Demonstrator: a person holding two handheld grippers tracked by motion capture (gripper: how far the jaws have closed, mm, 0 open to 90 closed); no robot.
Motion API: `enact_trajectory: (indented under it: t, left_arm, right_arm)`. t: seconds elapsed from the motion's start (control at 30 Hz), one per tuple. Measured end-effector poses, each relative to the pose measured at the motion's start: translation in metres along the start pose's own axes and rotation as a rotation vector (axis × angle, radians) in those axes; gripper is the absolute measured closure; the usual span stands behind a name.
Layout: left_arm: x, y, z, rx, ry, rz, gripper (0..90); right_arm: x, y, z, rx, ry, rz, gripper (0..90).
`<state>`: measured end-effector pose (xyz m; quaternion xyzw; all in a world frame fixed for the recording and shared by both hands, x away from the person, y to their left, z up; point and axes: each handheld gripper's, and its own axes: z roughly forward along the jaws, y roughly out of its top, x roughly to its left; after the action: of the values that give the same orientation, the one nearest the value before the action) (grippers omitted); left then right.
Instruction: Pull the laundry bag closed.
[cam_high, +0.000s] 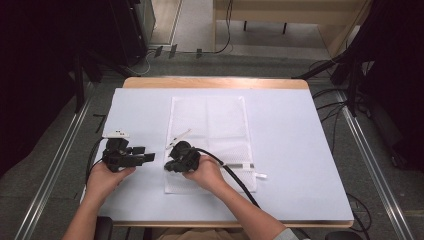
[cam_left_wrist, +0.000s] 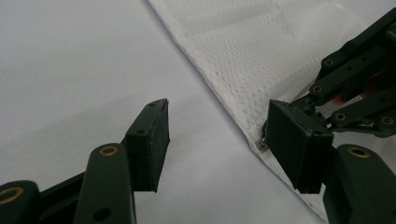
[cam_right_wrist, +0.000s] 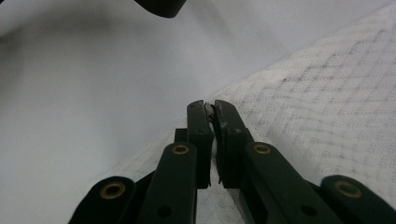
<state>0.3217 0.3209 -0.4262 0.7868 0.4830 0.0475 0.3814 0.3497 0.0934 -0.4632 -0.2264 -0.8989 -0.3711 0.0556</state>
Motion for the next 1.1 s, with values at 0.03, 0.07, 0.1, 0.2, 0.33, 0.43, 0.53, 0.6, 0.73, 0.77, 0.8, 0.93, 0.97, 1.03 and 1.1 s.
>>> enact_trajectory:
  t: [0.03,0.07,0.1,0.2,0.33,0.43,0.53,0.6,0.73,0.77,0.8,0.93,0.97,1.03,1.1]
  left_arm:
    - [0.000,0.000,0.000,0.001,-0.002,0.004,40.7]
    - [0.000,0.000,0.001,0.000,-0.004,0.009,40.9]
    - [-0.001,0.000,0.001,0.005,-0.006,0.010,41.1]
    - [-0.003,0.000,0.001,0.006,-0.011,0.016,41.2]
    - [-0.005,-0.001,0.002,0.010,-0.028,0.033,42.4]
    - [-0.006,-0.001,0.002,0.007,-0.046,0.041,43.2]
    - [-0.008,-0.001,0.004,0.019,-0.053,0.061,43.3]
    - [-0.010,-0.001,0.006,0.030,-0.063,0.067,43.4]
    - [-0.011,-0.001,0.010,0.060,-0.089,0.080,44.2]
    - [-0.013,-0.001,0.011,0.069,-0.093,0.082,44.3]
    - [-0.013,-0.001,0.012,0.073,-0.101,0.088,44.5]
    - [-0.017,-0.002,0.016,0.099,-0.129,0.098,47.5]
    - [-0.018,-0.002,0.018,0.108,-0.134,0.106,48.0]
    - [-0.021,-0.001,0.020,0.123,-0.142,0.117,49.6]
    - [-0.023,-0.001,0.023,0.138,-0.144,0.128,51.3]
  right_arm:
    - [0.001,0.000,-0.001,0.002,-0.004,-0.012,87.6]
    - [0.001,0.000,-0.001,0.006,-0.007,-0.020,87.6]
    - [0.001,0.001,-0.002,0.007,-0.009,-0.019,87.6]
    - [0.000,0.002,-0.004,0.001,-0.018,-0.029,87.6]
    - [0.000,0.006,-0.010,-0.016,-0.013,-0.040,87.6]
    - [0.000,0.009,-0.016,-0.029,-0.018,-0.045,87.5]
    - [-0.002,0.011,-0.021,-0.040,-0.014,-0.054,87.5]
    - [-0.003,0.012,-0.022,-0.043,-0.009,-0.043,87.5]
    - [-0.003,0.015,-0.025,-0.054,-0.012,-0.046,87.5]
    - [-0.003,0.016,-0.026,-0.057,-0.014,-0.048,87.5]
    - [-0.002,0.016,-0.027,-0.059,-0.014,-0.049,87.5]
    - [-0.001,0.017,-0.031,-0.072,-0.012,-0.044,87.5]
    - [-0.001,0.018,-0.032,-0.077,-0.010,-0.049,87.5]
    - [0.000,0.019,-0.035,-0.079,-0.010,-0.054,87.5]
    - [0.001,0.021,-0.037,-0.077,-0.009,-0.059,87.5]
